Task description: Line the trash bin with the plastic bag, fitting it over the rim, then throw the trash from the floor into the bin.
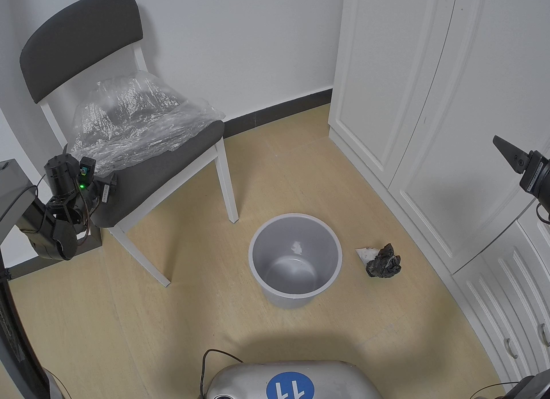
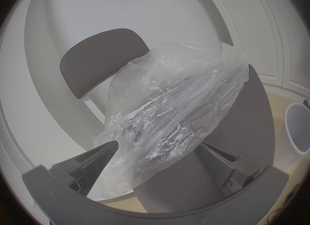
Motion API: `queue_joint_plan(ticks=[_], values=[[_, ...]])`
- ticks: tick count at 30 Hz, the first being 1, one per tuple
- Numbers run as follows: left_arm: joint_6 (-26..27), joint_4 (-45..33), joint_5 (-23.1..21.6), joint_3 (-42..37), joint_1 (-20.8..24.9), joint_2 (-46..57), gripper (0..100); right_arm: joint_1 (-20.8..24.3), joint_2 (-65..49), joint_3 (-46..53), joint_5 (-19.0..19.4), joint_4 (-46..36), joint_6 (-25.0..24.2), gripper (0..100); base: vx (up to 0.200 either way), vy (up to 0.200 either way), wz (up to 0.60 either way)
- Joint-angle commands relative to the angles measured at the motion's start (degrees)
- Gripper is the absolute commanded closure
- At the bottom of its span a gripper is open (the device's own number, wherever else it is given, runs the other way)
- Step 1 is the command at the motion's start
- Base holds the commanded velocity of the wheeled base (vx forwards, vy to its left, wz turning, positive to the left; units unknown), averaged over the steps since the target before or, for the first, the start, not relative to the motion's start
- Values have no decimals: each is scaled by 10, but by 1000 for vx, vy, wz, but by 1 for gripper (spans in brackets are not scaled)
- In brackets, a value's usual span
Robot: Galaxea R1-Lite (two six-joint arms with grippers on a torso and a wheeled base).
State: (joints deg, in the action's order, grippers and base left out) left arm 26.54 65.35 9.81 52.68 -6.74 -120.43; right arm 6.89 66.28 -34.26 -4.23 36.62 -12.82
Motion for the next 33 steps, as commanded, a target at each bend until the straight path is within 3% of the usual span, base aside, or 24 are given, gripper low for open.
queue_joint_plan(ticks=[1,6,22,23,33], values=[[0,0,0,19,-1,-18,0,1,1,0,0,0,0,0,0,0,0],[2,0,31,59,-1,-36,0,1,1,0,0,0,0,0,0,0,0],[3,25,26,65,-4,-36,0,1,1,0,0,0,0,0,0,0,0],[3,25,26,65,-4,-36,100,1,1,0,0,0,0,0,0,0,0],[-3,56,20,23,16,-9,100,1,10,-3,0,2,-1,0,0,0,0]])
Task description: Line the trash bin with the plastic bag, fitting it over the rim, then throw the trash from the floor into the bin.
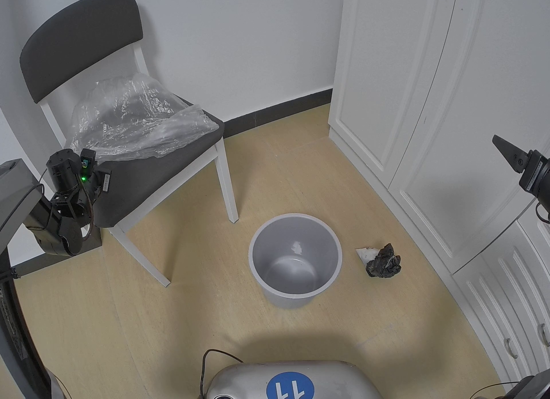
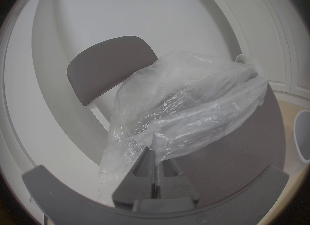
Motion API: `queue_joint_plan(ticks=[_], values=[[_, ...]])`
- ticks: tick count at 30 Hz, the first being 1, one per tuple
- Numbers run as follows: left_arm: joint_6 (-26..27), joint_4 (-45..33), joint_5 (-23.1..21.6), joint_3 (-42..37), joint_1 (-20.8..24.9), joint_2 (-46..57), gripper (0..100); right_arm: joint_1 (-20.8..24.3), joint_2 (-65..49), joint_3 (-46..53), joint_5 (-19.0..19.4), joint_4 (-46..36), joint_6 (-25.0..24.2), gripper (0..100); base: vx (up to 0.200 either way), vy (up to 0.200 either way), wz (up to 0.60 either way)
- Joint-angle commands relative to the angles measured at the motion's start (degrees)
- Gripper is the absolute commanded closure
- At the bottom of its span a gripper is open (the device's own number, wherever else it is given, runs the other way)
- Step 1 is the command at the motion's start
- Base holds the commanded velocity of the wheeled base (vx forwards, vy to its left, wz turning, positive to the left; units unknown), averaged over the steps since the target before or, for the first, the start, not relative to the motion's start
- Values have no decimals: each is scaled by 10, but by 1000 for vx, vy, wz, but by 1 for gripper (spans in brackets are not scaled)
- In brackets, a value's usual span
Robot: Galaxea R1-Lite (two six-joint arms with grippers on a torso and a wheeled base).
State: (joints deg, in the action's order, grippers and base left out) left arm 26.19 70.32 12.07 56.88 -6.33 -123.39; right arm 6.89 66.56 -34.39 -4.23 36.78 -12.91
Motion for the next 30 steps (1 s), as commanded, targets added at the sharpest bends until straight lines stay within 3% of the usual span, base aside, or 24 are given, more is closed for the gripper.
queue_joint_plan(ticks=[1,5,14,24,30], values=[[0,6,-16,-37,21,44,100,5,10,-2,-1,0,0,0,0,0,0],[-2,-7,-55,-65,52,103,100,12,22,-1,-3,0,1,0,0,0,0],[-27,-105,-59,-65,127,192,100,48,26,8,-5,0,-1,0,0,0,0],[-69,-231,-53,-2,227,243,100,110,62,26,-6,2,-6,0,0,0,0],[-104,-279,-51,44,294,257,100,153,117,56,-10,72,-17,0,0,0,0]])
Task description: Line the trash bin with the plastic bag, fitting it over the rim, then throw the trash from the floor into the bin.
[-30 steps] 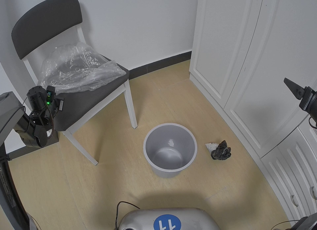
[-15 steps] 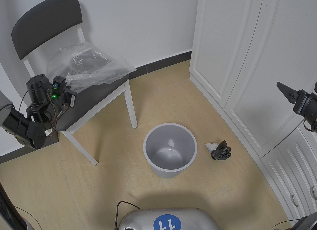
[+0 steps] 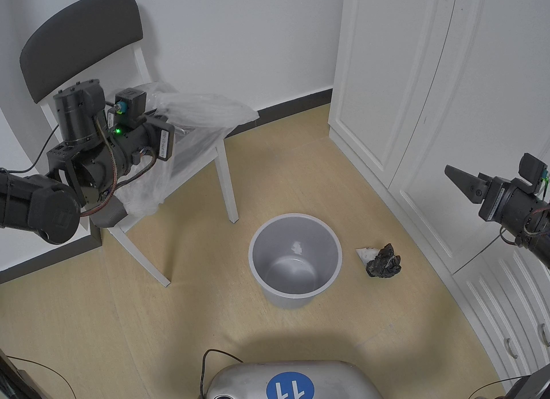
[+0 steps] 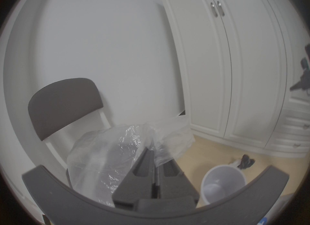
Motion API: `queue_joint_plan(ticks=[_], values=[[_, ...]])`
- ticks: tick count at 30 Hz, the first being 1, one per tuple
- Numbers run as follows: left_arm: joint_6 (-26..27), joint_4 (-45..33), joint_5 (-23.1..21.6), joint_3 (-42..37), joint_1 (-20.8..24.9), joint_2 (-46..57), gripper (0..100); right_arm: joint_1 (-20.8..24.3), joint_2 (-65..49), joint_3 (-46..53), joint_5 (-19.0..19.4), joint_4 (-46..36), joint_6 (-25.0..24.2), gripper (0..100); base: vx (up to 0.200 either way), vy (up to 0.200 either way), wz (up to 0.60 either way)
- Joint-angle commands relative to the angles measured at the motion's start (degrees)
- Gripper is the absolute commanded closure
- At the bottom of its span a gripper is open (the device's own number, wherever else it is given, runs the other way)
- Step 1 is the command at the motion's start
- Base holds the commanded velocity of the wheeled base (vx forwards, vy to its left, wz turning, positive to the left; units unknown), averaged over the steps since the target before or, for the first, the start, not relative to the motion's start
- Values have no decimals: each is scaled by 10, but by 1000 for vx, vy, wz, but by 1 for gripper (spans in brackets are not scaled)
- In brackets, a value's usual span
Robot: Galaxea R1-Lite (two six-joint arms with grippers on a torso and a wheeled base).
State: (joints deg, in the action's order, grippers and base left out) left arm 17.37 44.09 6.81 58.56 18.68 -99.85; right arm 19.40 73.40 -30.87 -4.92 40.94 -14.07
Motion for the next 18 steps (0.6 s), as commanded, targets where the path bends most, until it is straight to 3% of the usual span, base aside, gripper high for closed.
queue_joint_plan(ticks=[1,8,10,18], values=[[-22,-17,1,31,56,24,100,31,59,26,-5,42,-5,0,0,0,0],[-34,-17,7,54,102,26,100,51,93,48,-10,83,-4,0,0,0,0],[-35,-18,11,70,120,26,100,72,96,51,-7,94,-14,0,0,0,0],[-35,-19,12,87,149,33,100,87,120,50,5,95,-67,0,0,0,0]])
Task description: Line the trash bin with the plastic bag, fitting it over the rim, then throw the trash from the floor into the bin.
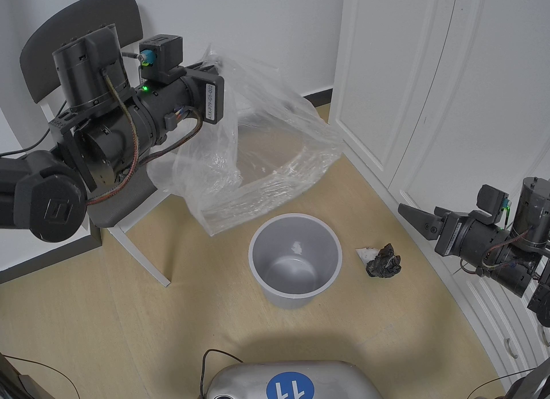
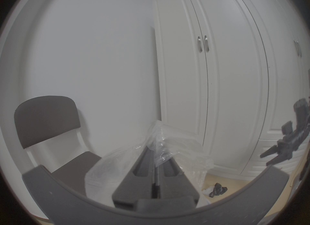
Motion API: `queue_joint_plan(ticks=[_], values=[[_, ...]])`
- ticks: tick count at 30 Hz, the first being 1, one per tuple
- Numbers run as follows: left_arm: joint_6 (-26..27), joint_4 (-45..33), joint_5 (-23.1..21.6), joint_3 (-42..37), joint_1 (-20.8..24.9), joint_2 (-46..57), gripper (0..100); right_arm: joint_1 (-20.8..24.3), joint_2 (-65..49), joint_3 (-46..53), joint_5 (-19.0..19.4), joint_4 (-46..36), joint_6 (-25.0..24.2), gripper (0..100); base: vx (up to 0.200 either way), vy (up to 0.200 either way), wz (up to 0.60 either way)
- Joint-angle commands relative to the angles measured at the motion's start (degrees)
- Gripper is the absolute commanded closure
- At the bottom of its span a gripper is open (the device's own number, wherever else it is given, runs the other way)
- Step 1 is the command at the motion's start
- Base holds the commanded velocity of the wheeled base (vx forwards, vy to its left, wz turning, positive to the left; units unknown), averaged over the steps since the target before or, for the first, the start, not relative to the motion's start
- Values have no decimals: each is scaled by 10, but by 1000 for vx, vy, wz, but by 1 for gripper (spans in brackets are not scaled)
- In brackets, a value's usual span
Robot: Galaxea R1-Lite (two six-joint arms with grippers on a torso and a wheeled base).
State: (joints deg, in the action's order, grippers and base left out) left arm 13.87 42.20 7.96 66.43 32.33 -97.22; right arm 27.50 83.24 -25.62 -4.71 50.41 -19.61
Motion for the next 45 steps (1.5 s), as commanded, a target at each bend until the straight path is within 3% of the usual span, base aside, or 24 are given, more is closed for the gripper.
queue_joint_plan(ticks=[1,13,20,30,45], values=[[-1,-2,0,12,19,7,100,8,32,-5,3,0,-24,0,0,0,0],[-24,-8,15,13,72,34,100,12,93,-36,2,1,-101,0,0,0,0],[-24,-19,16,12,94,55,100,7,116,-41,-2,6,-103,0,0,0,0],[-24,-45,17,12,112,79,100,-20,170,-36,-16,153,-114,0,0,0,0],[-24,-64,29,14,149,98,100,-34,180,-35,-8,159,-134,0,0,0,0]])
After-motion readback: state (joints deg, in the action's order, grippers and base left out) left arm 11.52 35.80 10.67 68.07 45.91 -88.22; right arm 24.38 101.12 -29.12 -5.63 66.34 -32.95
